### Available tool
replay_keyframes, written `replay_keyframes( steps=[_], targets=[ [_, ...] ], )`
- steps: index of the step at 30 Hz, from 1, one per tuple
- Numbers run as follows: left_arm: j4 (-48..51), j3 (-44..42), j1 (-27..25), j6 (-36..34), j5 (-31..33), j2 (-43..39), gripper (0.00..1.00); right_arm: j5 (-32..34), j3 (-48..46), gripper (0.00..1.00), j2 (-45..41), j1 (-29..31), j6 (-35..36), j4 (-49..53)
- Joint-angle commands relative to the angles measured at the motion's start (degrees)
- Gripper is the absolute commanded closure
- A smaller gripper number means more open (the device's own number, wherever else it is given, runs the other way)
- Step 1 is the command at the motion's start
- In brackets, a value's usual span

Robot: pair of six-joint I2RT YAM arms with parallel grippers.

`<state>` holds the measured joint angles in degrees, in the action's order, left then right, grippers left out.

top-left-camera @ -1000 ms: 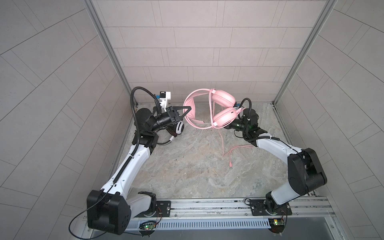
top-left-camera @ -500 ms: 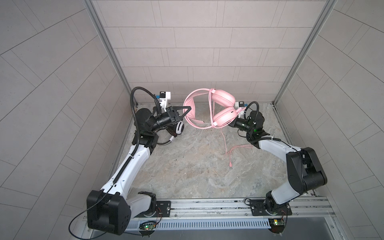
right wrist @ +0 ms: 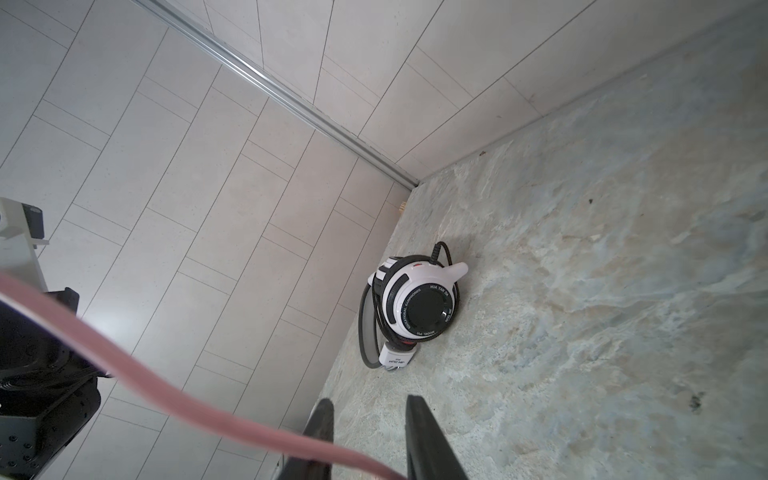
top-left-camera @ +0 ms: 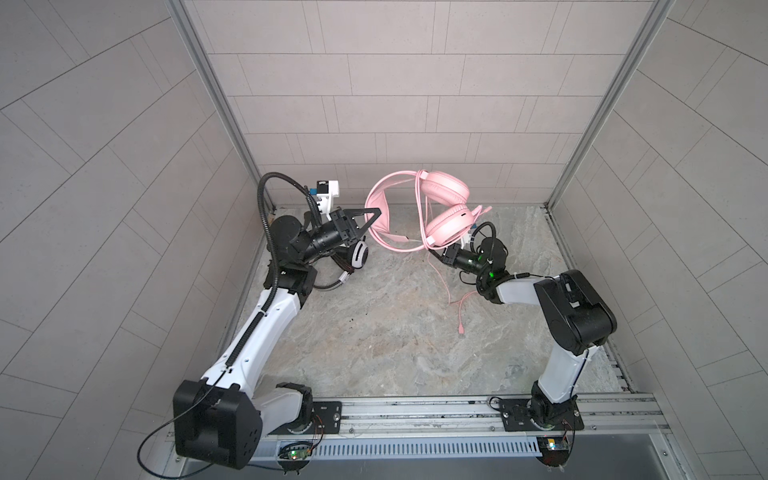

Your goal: Wrap the headphones

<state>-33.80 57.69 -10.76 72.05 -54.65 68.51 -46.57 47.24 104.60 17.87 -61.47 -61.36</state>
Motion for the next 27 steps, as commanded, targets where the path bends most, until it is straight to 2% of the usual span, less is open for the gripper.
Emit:
replay_keyframes(
  steps=[1, 6, 9, 18, 21, 26, 27],
  targets=[
    [-6.48, 2.81, -0.17, 0.86, 1.89, -0.37, 1.00, 0.17, -1.24, 0.74, -0.77, 2.08, -2.98, -7.36],
    [-1.73, 4.20, -0.14, -2.68, 3.53, -0.09, 1.00, 0.98, -6.05, 0.84, -2.40, 4.40, -2.36, -8.51],
    [5.68, 5.87, -0.06, -6.87, 6.44, -0.15, 1.00, 1.48, -9.71, 0.87, -4.51, 5.70, -1.01, -7.81],
    [17.54, 8.21, -0.05, -15.77, 18.74, 1.22, 1.00, 3.62, -18.14, 0.96, -15.55, 10.87, 7.64, 4.58],
    [22.66, 8.84, -0.09, -19.71, 23.44, 1.52, 1.00, 4.99, -18.50, 0.98, -22.00, 12.61, 11.75, 13.73],
    [29.11, 8.11, -0.02, -24.55, 33.12, 1.19, 1.00, 13.59, -12.17, 0.99, -38.41, 18.62, 29.26, 49.25],
    [29.37, 7.87, -0.02, -25.48, 34.22, 1.10, 1.00, 15.43, -9.92, 0.99, -40.63, 19.87, 31.71, 53.58]
  ],
)
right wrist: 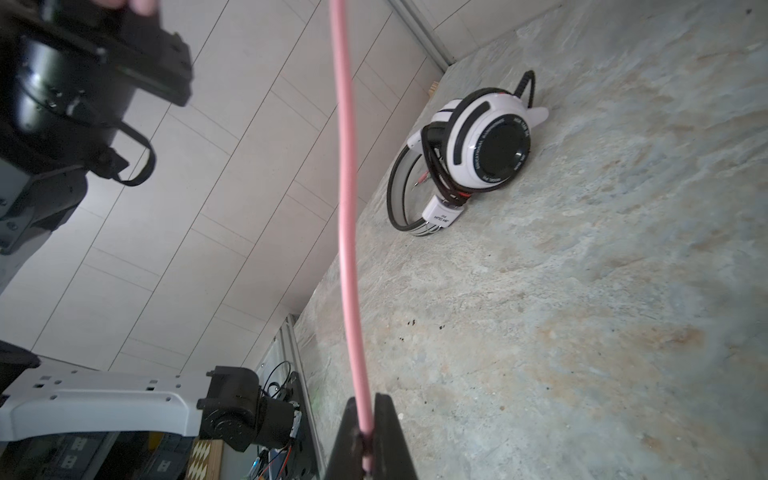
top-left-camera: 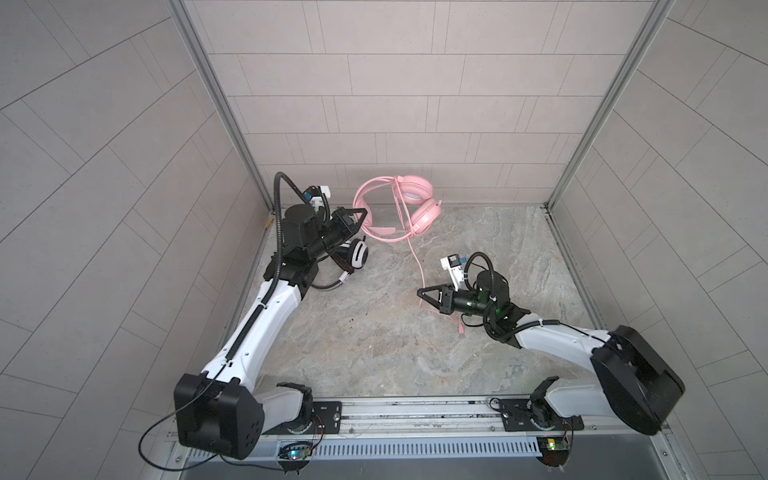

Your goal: Wrap the headphones

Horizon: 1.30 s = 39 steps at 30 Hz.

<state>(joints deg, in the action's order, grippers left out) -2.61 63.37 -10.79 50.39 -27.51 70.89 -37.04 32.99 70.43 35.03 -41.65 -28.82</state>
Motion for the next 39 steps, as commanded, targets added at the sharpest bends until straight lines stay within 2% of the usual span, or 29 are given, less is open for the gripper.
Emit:
replay_keyframes(
  steps=[1, 5, 8, 12, 15, 18, 23, 28, 31, 35, 39],
  targets=[
    [-1.63, 1.72, 0.04, -4.88, 8.10, -1.45, 1.00, 7.25, 5.72, 0.99, -8.65, 3.45, 13.60, 25.59],
    [1.87, 0.99, 0.02, -8.15, 13.64, -2.14, 1.00, 10.30, 9.52, 1.00, -14.71, 3.72, 17.29, 36.64],
    [5.00, 1.17, -0.02, -11.20, 15.24, -1.91, 1.00, 12.04, 12.42, 1.00, -16.68, 3.72, 19.50, 41.73],
    [9.07, 1.06, -0.35, -14.59, 15.64, -2.28, 1.00, 13.75, 18.61, 1.00, -16.03, 3.67, 22.80, 47.22],
    [13.02, 1.25, -1.76, -19.88, 17.76, -3.32, 1.00, 15.73, 24.62, 1.00, -13.65, 3.66, 26.52, 52.41],
    [19.71, 3.55, -4.12, -27.24, 20.78, -3.35, 1.00, 18.57, 31.01, 1.00, -10.92, 3.65, 30.84, 57.97],
    [31.37, 9.65, -11.78, -41.69, 29.68, -1.25, 1.00, 22.88, 39.24, 1.00, -6.99, 3.67, 35.38, 62.90],
    [40.16, 14.38, -17.97, -50.25, 33.96, 1.12, 1.00, 27.32, 45.09, 0.99, -3.56, 3.57, 38.95, 65.82],
    [43.49, 15.65, -20.24, -53.70, 33.40, 1.57, 1.00, 29.06, 46.86, 0.99, -2.25, 3.34, 40.57, 66.06],
    [48.27, 16.61, -22.25, -58.09, 29.43, 2.17, 1.00, 29.44, 48.45, 0.99, -0.97, 2.02, 41.75, 66.06],
    [51.47, 16.71, -23.46, -59.78, 26.37, 2.98, 1.00, 29.32, 49.90, 0.99, -0.06, 1.28, 42.58, 66.08]
  ],
)
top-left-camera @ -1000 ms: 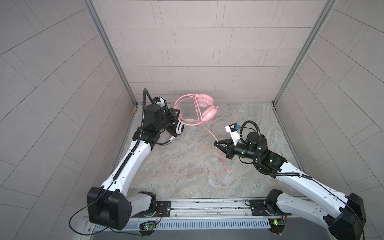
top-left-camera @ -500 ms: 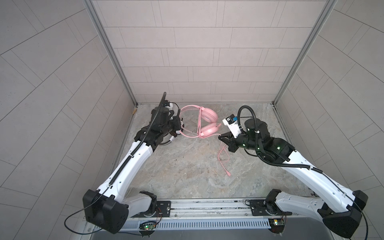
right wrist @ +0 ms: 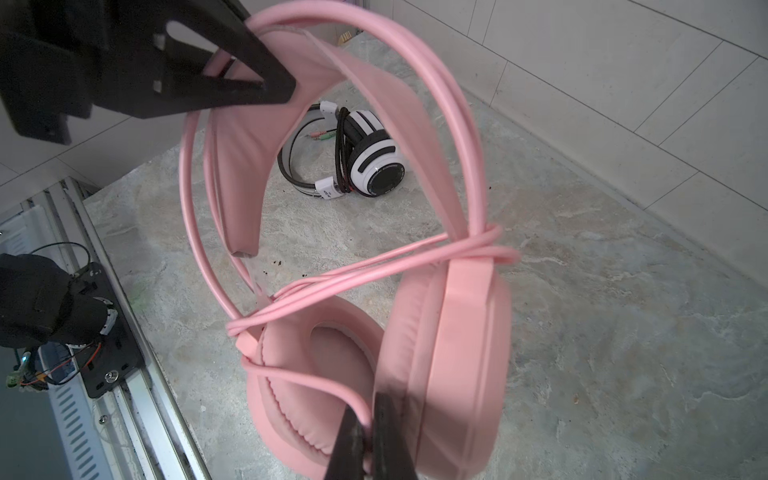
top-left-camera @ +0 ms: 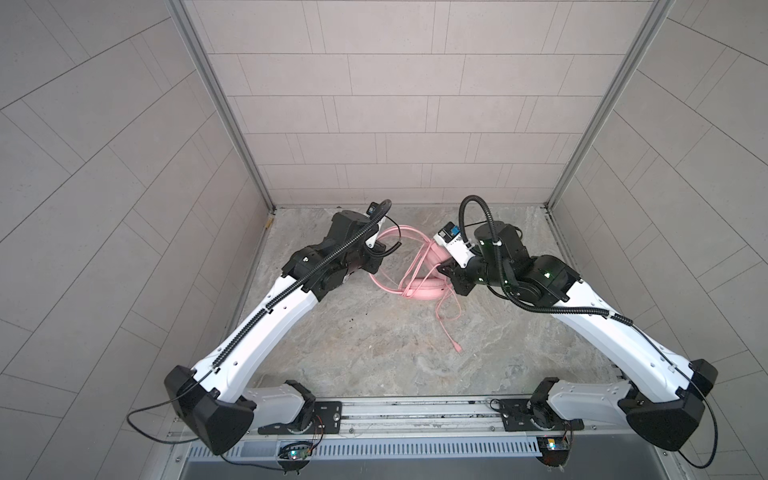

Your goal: Wrap the headphones

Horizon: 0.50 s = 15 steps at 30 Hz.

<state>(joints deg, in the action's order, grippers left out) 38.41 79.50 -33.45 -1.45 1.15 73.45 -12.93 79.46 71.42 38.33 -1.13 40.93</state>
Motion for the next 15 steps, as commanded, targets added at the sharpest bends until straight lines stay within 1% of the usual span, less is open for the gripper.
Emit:
replay_keyframes(
  steps=[1, 5, 11, 13, 15],
  targets=[
    [10.99, 0.56, -1.17, -8.11, -3.37, 0.75, 1.00, 5.11, 3.82, 0.99, -0.64, -2.09, 2.37, -3.62],
    [12.74, 0.60, -2.04, -8.43, -6.44, 2.08, 1.00, 5.10, 5.19, 0.98, 0.12, -2.04, 3.37, -3.39],
    [14.75, 0.41, -2.62, -9.58, -7.55, 4.24, 1.00, 4.72, 6.94, 0.97, 0.96, -2.09, 5.08, -3.06],
    [15.18, -0.71, -2.67, -9.80, -7.69, 3.80, 1.00, 5.91, 7.95, 0.96, 1.60, -2.08, 6.21, -2.32],
    [15.29, -2.08, -2.67, -9.97, -7.95, 2.61, 1.00, 8.72, 8.25, 0.95, 1.95, -2.06, 7.41, -1.80]
  ],
)
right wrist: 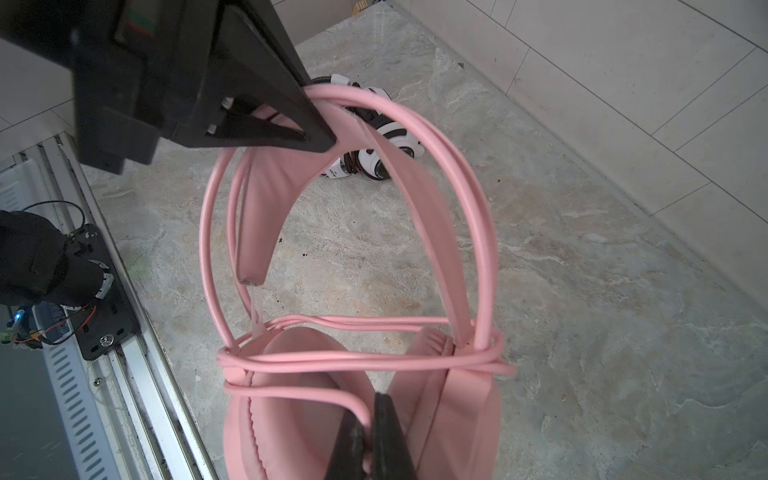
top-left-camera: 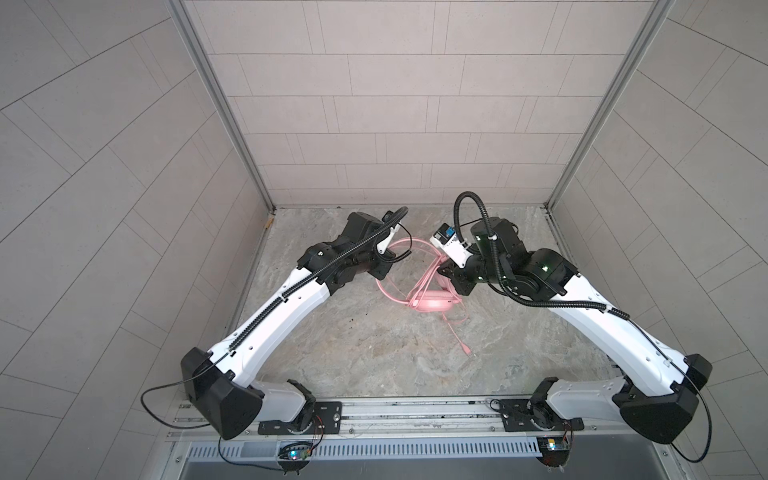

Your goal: Wrap the headphones

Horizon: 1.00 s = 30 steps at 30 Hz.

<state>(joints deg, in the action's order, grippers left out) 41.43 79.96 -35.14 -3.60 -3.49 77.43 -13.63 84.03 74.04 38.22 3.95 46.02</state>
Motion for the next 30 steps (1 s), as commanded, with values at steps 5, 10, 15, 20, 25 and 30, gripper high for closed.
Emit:
replay_keyframes(
  steps=[5, 10, 15, 20, 25, 30],
  targets=[
    [9.41, -6.98, -0.95, -6.61, -4.51, -6.70, 1.00, 12.17, 2.01, 0.93, -1.18, -1.93, 2.62, -8.37],
    [6.93, -9.23, -0.34, -5.19, -7.52, -10.18, 1.00, 14.90, -1.79, 0.89, -1.40, -1.93, 1.33, -10.93],
    [10.60, -7.94, 0.09, -6.57, -13.20, -7.90, 1.00, 20.30, -4.46, 0.87, -1.86, -2.59, 0.61, -13.78],
    [11.92, -7.84, 0.81, -7.07, -15.48, -6.27, 1.00, 18.07, -5.53, 0.86, -1.89, -4.55, -0.60, -15.70],
    [10.26, -7.64, 3.55, -5.46, -23.96, -6.83, 1.00, 16.19, -8.00, 0.86, -0.20, -6.28, -1.67, -17.71],
    [8.47, -7.81, 7.10, -4.06, -30.07, -8.42, 1.00, 10.07, -12.16, 0.86, 0.13, -9.85, -5.04, -21.28]
  ],
)
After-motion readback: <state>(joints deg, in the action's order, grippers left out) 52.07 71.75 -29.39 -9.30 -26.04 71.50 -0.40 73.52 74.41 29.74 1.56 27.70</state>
